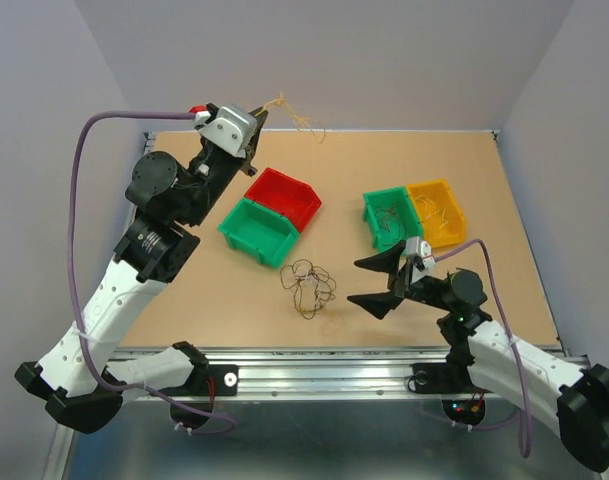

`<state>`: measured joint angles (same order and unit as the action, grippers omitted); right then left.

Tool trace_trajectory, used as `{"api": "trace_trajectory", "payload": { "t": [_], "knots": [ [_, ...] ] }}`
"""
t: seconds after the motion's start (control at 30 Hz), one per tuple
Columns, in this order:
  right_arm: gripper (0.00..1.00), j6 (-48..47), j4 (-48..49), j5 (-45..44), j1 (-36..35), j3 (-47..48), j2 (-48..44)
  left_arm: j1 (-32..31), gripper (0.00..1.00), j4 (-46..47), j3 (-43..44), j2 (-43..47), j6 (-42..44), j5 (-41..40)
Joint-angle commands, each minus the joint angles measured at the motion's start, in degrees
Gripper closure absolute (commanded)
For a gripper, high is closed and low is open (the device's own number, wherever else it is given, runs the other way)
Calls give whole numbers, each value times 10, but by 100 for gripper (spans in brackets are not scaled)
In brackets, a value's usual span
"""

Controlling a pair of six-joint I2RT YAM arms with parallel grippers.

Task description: Untangle the cables

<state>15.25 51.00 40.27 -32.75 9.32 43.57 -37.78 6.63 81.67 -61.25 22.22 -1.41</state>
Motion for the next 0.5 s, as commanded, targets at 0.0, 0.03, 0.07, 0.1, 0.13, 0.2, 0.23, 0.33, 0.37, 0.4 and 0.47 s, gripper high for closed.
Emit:
{"api": "trace_trajectory", "payload": {
  "t": [0.0, 0.03, 0.07, 0.1, 0.13, 0.2, 0.23, 0.33, 0.37, 0.4, 0.47],
  "knots": [
    [8, 8, 43, -41, -6, 50, 55, -3, 100, -33, 7, 5, -64, 148],
    [7, 8, 61, -46, -6, 54, 69, -5, 100, -35, 5, 3, -69, 160],
    [7, 10, 80, -44, -6, 61, 104, -5, 100, -36, 1, 3, -76, 178],
    [6, 11, 104, -42, -6, 67, 122, -9, 100, -36, -2, 3, -88, 189],
    [6, 12, 106, -46, -7, 88, 161, -11, 100, -36, -5, 2, -95, 205],
    [6, 13, 106, -51, -8, 104, 193, -15, 100, -35, -7, 2, -95, 207],
    [6, 11, 107, -53, -9, 108, 207, -16, 100, -35, -9, 2, -95, 207],
    [6, 13, 126, -57, -14, 108, 243, -16, 100, -36, -24, -1, -84, 175],
    [6, 17, 134, -56, -15, 100, 245, -16, 100, -24, -43, 0, -76, 153],
    [6, 19, 149, -57, -15, 97, 250, -16, 100, -15, -59, 2, -73, 141],
    [6, 22, 156, -59, -15, 89, 248, -15, 100, 14, -94, 7, -61, 121]
  ]
}}
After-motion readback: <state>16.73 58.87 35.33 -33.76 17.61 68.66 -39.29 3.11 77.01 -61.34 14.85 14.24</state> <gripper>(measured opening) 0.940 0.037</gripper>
